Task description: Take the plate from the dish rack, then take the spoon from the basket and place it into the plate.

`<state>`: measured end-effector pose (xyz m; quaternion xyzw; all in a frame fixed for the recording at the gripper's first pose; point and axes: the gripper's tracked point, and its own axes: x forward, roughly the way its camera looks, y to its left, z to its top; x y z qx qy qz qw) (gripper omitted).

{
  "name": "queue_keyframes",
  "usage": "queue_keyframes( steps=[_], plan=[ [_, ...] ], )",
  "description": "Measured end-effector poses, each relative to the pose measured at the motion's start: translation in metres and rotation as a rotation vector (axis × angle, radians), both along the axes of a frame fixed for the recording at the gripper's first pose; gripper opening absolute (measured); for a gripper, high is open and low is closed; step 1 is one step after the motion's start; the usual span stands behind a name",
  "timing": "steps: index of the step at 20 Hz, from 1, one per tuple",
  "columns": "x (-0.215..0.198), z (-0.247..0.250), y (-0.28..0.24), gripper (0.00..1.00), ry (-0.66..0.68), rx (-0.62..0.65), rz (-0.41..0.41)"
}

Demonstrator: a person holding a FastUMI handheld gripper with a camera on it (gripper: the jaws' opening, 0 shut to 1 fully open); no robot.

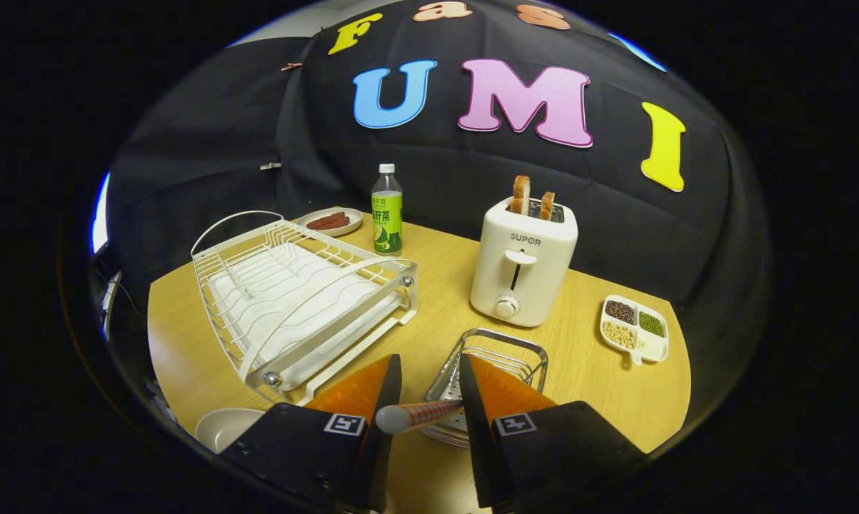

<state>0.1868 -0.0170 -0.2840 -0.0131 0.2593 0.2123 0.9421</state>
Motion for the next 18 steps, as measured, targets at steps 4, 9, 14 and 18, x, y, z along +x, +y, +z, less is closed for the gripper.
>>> queue_keyframes(
  steps=[4,9,14,18],
  plan=[
    [0.008,0.008,-0.018,0.38,-0.007,-0.006,-0.047],
    [0.019,0.009,-0.044,0.2,0.037,-0.024,-0.119],
    [0.024,0.017,-0.046,0.16,0.044,-0.03,-0.098],
    [0.025,0.052,-0.045,0.16,-0.006,0.003,-0.086]
  ],
)
